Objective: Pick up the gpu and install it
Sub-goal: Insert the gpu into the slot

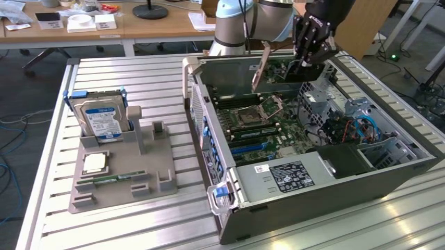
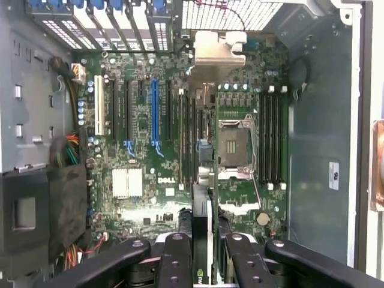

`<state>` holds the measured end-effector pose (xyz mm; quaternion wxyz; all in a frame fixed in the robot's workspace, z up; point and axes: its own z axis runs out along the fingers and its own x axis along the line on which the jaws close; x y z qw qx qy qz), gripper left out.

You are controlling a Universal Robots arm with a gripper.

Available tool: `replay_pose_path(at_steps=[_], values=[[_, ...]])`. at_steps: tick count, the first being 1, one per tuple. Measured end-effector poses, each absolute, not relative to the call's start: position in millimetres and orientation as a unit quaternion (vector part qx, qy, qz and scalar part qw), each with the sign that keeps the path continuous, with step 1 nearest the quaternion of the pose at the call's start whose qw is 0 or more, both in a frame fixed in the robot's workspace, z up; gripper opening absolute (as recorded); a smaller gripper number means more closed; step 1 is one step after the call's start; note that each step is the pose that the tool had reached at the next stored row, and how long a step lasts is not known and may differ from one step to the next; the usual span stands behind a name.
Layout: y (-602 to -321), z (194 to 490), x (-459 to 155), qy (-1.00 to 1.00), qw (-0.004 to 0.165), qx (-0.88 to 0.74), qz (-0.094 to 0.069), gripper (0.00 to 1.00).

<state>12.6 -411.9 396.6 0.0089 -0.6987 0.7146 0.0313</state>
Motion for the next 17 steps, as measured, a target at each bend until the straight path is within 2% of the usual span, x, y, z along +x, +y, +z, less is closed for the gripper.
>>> replay_pose_path(at_steps=[6, 17], values=[[-412, 389, 6, 0.715, 0.016, -0.699, 0.025, 0.26], [-412, 377, 1, 0.714, 0.018, -0.699, 0.023, 0.26]])
